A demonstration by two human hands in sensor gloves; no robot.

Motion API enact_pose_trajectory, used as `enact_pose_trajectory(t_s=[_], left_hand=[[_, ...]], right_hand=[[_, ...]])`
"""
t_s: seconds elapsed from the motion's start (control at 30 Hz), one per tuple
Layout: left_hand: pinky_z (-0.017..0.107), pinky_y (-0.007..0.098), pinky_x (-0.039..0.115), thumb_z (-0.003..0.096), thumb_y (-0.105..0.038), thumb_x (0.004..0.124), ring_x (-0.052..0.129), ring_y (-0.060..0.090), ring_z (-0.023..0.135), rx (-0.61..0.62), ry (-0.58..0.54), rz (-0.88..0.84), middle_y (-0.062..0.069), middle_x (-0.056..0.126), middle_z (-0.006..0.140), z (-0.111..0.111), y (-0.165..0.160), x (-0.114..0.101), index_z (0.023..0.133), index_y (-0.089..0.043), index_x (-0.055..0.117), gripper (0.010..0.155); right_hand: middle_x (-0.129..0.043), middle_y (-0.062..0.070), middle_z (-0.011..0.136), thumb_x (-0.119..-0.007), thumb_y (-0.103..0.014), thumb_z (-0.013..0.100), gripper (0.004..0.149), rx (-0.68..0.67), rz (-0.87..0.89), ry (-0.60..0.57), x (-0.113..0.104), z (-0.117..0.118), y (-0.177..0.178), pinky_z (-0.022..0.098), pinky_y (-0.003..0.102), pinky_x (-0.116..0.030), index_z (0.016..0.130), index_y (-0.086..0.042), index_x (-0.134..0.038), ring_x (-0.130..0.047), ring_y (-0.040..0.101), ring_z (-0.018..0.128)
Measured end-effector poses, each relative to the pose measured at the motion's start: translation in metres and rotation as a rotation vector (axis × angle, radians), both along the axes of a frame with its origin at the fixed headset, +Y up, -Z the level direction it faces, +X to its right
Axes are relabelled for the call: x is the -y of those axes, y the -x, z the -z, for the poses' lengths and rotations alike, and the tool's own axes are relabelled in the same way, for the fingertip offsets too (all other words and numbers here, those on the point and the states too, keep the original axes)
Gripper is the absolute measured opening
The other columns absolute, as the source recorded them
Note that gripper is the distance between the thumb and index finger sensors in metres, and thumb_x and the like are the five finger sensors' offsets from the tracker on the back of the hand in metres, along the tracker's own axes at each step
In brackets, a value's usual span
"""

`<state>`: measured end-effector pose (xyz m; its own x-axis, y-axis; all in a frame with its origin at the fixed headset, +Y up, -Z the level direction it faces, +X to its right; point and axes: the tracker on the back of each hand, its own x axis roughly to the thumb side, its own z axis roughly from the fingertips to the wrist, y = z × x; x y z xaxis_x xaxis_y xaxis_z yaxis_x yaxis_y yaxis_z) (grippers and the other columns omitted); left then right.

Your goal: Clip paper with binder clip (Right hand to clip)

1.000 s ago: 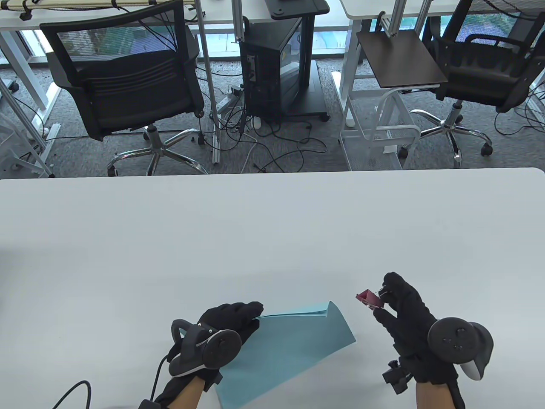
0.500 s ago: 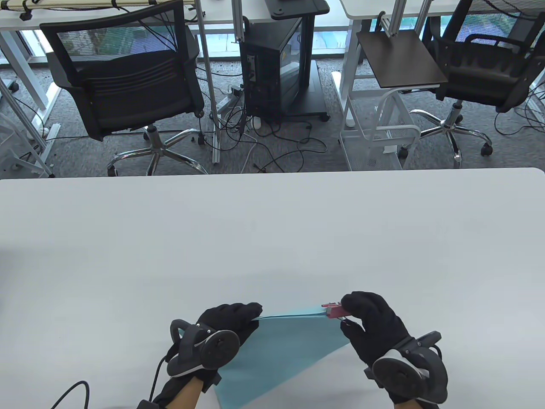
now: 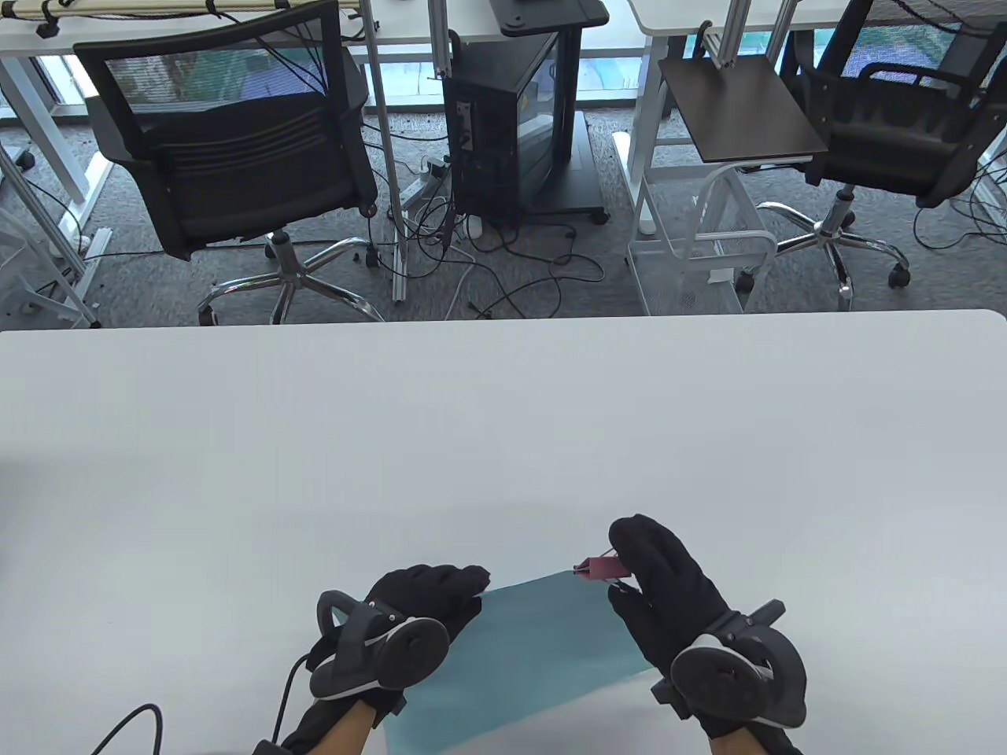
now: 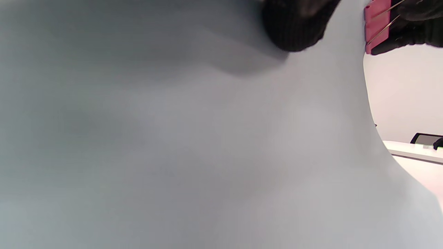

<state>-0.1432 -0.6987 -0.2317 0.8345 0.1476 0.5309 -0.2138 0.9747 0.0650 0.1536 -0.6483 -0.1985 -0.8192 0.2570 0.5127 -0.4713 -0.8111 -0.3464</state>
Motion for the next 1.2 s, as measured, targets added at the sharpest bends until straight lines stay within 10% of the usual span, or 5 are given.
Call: enact_pose_trajectory(t_s=[0.43, 0.97, 1.2], left_hand=[[0.053, 0.035, 0.087, 0.0634, -0.042, 0.063, 0.101, 0.014, 0.057, -0.369, 0.589, -0.737, -0.005, 0.098, 0.075, 0.035, 0.083, 0.039, 0.096, -0.022, 0.080, 0.042], [0.052, 0.035, 0.087, 0.0634, -0.042, 0.067, 0.102, 0.016, 0.057, -0.849, 0.754, -0.949, 0.001, 0.098, 0.078, 0.036, 0.158, 0.093, 0.099, -0.011, 0.079, 0.049], [0.071, 0.047, 0.073, 0.0632, -0.045, 0.066, 0.086, 0.034, 0.091, -0.897, 0.616, -0.870, 0.018, 0.072, 0.111, 0.031, 0.157, 0.076, 0.117, -0.006, 0.049, 0.068]], right_hand=[[-0.015, 0.044, 0.113, -0.059, -0.043, 0.062, 0.080, 0.171, -0.222, 0.143, 0.051, 0.021, -0.011, 0.063, 0.076, -0.021, 0.117, 0.006, -0.028, -0.014, 0.069, 0.094], [-0.016, 0.048, 0.112, -0.056, -0.044, 0.063, 0.081, 0.250, -0.217, 0.286, 0.073, 0.033, -0.028, 0.060, 0.078, -0.020, 0.117, 0.010, -0.030, -0.014, 0.072, 0.092], [-0.018, 0.048, 0.112, -0.057, -0.044, 0.062, 0.080, 0.258, -0.208, 0.288, 0.072, 0.032, -0.030, 0.061, 0.078, -0.021, 0.117, 0.010, -0.032, -0.015, 0.072, 0.092]])
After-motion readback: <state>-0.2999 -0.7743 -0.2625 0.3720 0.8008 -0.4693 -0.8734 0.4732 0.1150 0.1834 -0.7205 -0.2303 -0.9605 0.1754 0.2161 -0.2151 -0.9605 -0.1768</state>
